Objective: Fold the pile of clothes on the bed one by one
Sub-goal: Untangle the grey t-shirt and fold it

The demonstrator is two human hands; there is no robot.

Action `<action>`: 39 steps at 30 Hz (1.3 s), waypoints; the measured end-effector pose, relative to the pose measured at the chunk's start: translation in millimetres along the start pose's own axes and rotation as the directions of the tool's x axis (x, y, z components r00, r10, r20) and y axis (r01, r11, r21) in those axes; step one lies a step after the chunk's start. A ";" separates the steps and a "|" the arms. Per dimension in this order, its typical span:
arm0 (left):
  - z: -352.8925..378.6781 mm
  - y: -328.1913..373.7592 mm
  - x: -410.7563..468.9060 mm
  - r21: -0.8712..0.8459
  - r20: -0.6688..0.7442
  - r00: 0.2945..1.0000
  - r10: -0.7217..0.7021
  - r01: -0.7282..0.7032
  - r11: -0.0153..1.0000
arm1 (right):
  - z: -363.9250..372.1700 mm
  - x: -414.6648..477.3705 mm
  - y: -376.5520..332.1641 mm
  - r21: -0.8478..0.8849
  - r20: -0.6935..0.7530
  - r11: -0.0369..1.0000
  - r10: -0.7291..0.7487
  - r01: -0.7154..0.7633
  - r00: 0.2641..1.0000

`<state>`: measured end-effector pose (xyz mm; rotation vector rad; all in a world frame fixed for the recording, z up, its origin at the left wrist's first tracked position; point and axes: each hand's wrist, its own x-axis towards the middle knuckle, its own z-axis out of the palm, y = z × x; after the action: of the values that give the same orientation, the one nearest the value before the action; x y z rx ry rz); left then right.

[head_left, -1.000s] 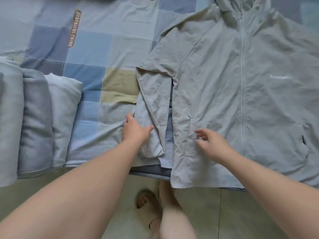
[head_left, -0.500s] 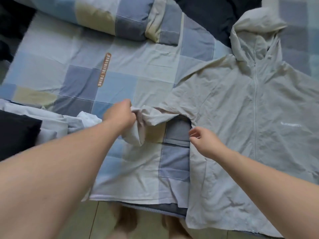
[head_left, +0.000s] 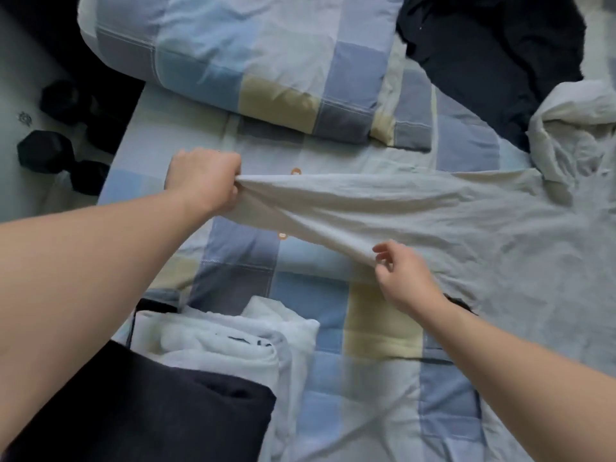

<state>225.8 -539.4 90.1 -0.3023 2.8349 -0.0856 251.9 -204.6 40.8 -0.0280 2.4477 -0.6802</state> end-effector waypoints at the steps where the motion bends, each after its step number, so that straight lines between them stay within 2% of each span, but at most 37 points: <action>1: 11.2 -16.0 4.7 -0.053 0.031 0.999 -0.038 0.039 0.998 | 13.0 7.8 -11.0 -0.033 0.015 0.999 -0.013 0.014 1.000; 3: 32.1 -42.4 18.1 -0.288 0.150 0.981 -0.125 0.164 0.943 | 36.3 22.7 -29.2 -0.098 0.034 0.995 -0.023 0.026 0.999; 6: 61.0 -60.3 30.7 -0.631 0.270 0.949 -0.163 0.302 0.714 | 63.9 39.7 -49.7 -0.166 0.015 0.985 -0.045 0.047 0.999; 8: 78.9 -65.9 36.3 -0.714 0.247 0.946 -0.211 0.324 0.620 | 79.9 49.2 -62.8 -0.230 -0.016 0.971 -0.075 0.069 0.997; 11: 99.0 -68.7 36.5 -0.759 0.253 0.938 -0.238 0.345 0.552 | 97.1 60.7 -76.1 -0.293 -0.009 0.949 -0.127 0.119 0.992; 14: 115.0 -76.5 35.4 -0.673 0.211 0.941 -0.266 0.337 0.658 | 108.6 72.1 -80.3 -0.258 0.203 0.946 -0.148 0.199 0.968; 16: 122.5 -78.8 31.5 -0.637 0.201 0.925 -0.323 0.374 0.675 | 114.7 77.2 -80.3 -0.217 0.289 0.943 -0.183 0.250 0.940; 17: 124.4 -77.5 27.4 -0.600 0.161 0.924 -0.348 0.371 0.708 | 116.0 78.5 -80.1 -0.203 0.236 0.944 -0.212 0.262 0.948; 18: 124.6 -73.5 23.0 -0.530 0.066 0.941 -0.332 0.315 0.787 | 115.6 79.2 -80.0 -0.214 0.118 0.944 -0.231 0.251 0.966; 20: 119.9 -59.9 14.7 -0.387 -0.179 0.974 -0.136 0.057 0.920 | 113.9 79.2 -80.5 -0.271 -0.164 0.956 -0.163 0.114 0.973; 21: 116.8 -51.2 10.6 -0.344 -0.224 0.974 0.025 -0.103 0.933 | 113.7 79.4 -80.3 -0.268 -0.233 0.963 -0.061 -0.003 0.971; 22: 116.6 -42.9 8.6 -0.308 -0.194 0.961 0.199 -0.252 0.917 | 115.7 80.0 -79.6 -0.250 -0.236 0.960 0.064 -0.124 0.970; 23: 118.9 -33.4 6.7 -0.258 -0.105 0.930 0.351 -0.366 0.894 | 119.6 80.9 -78.9 -0.233 -0.192 0.948 0.172 -0.215 0.966; 24: 125.4 -25.1 4.6 -0.210 0.010 0.899 0.438 -0.426 0.880 | 125.5 81.1 -79.3 -0.236 -0.117 0.938 0.234 -0.256 0.965; 25: 133.3 -19.7 2.3 -0.170 0.127 0.883 0.452 -0.430 0.887 | 132.4 80.4 -80.5 -0.262 -0.021 0.935 0.243 -0.240 0.970; 26: 140.3 -17.7 0.5 -0.145 0.232 0.884 0.406 -0.381 0.913 | 138.6 79.0 -82.8 -0.294 0.082 0.942 0.197 -0.165 0.977; 28: 150.6 -19.8 -4.0 -0.135 0.376 0.889 0.261 -0.227 0.965 | 144.1 74.6 -87.8 -0.306 0.282 0.948 0.001 0.089 0.960; 30: 150.4 -19.2 -6.8 -0.121 0.446 0.872 0.202 -0.165 0.979 | 137.8 68.3 -87.4 -0.196 0.366 0.944 -0.182 0.266 0.913; 32: 136.7 -16.4 -2.4 -0.106 0.500 0.846 0.187 -0.154 0.982 | 121.2 62.7 -78.3 -0.045 0.241 0.963 -0.246 0.264 0.939; 34: 114.6 -10.4 6.3 -0.108 0.535 0.825 0.183 -0.148 0.983 | 98.2 57.9 -57.8 -0.016 0.047 0.984 -0.174 0.175 0.984; 35: 102.9 -5.1 9.9 -0.118 0.541 0.819 0.193 -0.153 0.981 | 86.3 53.4 -43.0 -0.039 0.001 0.993 -0.114 0.114 0.993; 37: 81.4 10.7 13.8 -0.147 0.524 0.820 0.230 -0.179 0.973 | 62.9 41.0 -11.1 -0.104 0.002 0.995 0.013 -0.013 1.000; 39: 60.8 36.0 11.6 -0.184 0.516 0.816 0.262 -0.193 0.964 | 41.5 25.0 21.8 -0.150 0.027 0.986 0.080 -0.075 0.996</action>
<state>225.4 -508.4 25.5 0.0024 2.2911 0.1992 257.0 -209.2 -11.9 -0.0022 2.4497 -0.4582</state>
